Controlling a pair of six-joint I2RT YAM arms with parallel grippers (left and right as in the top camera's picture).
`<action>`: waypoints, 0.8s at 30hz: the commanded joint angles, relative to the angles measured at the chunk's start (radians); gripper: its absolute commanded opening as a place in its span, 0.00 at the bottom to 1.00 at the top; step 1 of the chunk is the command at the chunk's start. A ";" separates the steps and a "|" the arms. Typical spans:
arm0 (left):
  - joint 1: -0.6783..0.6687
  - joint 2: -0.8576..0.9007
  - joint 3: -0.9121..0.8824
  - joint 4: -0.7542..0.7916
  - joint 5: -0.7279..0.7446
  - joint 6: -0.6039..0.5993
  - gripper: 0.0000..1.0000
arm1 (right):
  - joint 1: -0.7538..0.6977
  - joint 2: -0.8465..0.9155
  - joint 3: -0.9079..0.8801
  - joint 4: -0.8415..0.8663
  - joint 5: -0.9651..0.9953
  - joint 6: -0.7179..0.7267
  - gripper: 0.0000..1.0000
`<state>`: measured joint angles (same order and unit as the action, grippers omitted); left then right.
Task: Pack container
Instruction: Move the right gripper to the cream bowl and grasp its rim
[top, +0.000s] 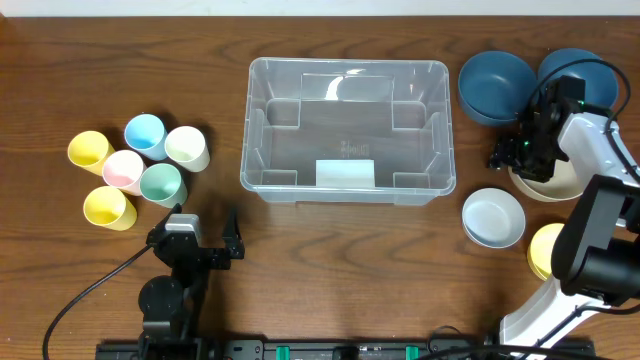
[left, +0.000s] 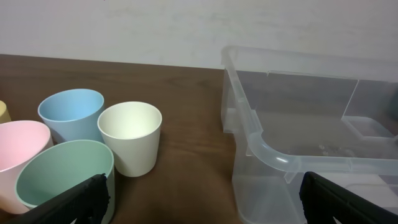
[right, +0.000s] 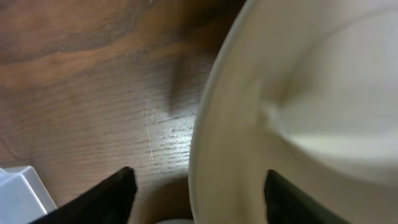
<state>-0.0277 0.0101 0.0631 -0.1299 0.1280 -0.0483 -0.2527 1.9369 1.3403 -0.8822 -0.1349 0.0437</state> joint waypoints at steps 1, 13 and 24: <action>0.005 -0.006 -0.016 -0.030 0.011 0.009 0.98 | 0.011 0.005 -0.002 0.008 0.003 0.004 0.57; 0.005 -0.006 -0.016 -0.030 0.011 0.009 0.98 | 0.009 0.005 -0.002 0.015 0.032 0.004 0.07; 0.005 -0.006 -0.016 -0.030 0.011 0.009 0.98 | 0.009 0.004 0.039 -0.032 0.068 0.003 0.01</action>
<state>-0.0277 0.0101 0.0631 -0.1299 0.1280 -0.0486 -0.2501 1.9198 1.3537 -0.8909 -0.0265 0.0437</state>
